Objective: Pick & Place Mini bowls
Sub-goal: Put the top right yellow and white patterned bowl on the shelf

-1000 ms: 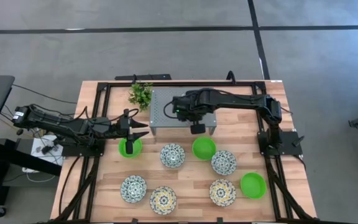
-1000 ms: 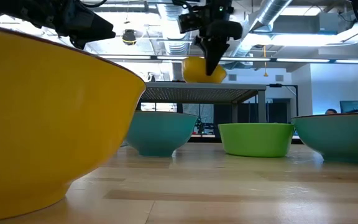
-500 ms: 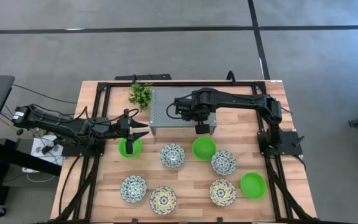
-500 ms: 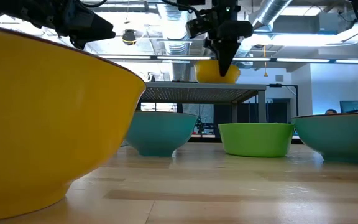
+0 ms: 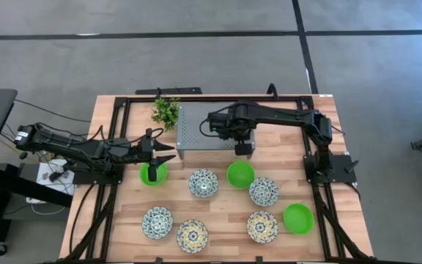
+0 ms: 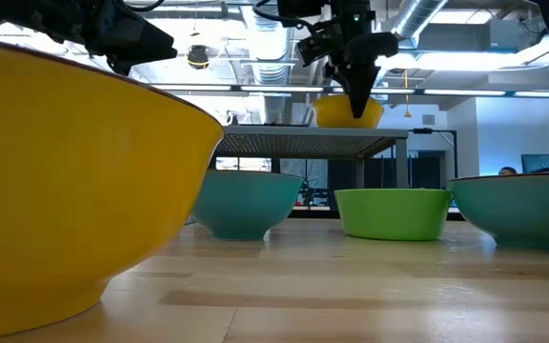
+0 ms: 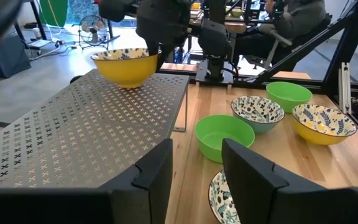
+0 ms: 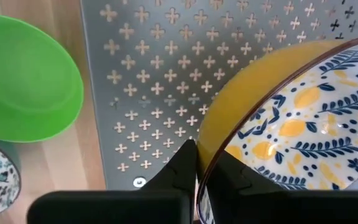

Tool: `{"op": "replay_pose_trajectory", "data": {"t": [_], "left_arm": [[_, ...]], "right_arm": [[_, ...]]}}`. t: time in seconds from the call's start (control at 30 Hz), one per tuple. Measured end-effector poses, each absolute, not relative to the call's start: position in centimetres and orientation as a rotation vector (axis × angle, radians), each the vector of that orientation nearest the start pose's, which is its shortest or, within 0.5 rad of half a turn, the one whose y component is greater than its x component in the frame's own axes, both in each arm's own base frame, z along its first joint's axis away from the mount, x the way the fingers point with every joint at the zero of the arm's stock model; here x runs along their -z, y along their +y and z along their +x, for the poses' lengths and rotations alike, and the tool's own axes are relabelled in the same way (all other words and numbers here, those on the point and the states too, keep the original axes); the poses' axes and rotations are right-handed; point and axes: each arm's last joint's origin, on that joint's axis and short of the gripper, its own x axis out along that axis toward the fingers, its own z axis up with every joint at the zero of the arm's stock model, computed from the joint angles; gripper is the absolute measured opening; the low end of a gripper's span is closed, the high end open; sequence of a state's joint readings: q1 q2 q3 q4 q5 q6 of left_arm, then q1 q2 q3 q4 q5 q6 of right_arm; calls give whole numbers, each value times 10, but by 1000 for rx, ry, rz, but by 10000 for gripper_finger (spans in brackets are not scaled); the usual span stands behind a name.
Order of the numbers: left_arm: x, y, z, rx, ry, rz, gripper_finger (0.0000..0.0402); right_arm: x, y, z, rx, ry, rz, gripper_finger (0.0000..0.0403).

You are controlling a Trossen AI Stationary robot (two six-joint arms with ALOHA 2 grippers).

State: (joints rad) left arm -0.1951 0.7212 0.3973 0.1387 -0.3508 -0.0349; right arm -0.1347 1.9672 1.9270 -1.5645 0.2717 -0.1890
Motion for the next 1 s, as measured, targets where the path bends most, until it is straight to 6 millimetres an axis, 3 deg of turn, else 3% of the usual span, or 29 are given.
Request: {"op": "replay_pose_trajectory", "data": {"t": [0.33,0.6,1.0], "left_arm": [[-239,-22,165,-159,176,15,140],[-239,-22,165,-159,176,15,140],[-239,-22,165,-159,176,15,140]], "right_arm": [[-301,-56,362,196,1617,-181,46],[-301,-55,363,215,1609,-190,88],[-304,-15,364,211,1599,-258,152]]}}
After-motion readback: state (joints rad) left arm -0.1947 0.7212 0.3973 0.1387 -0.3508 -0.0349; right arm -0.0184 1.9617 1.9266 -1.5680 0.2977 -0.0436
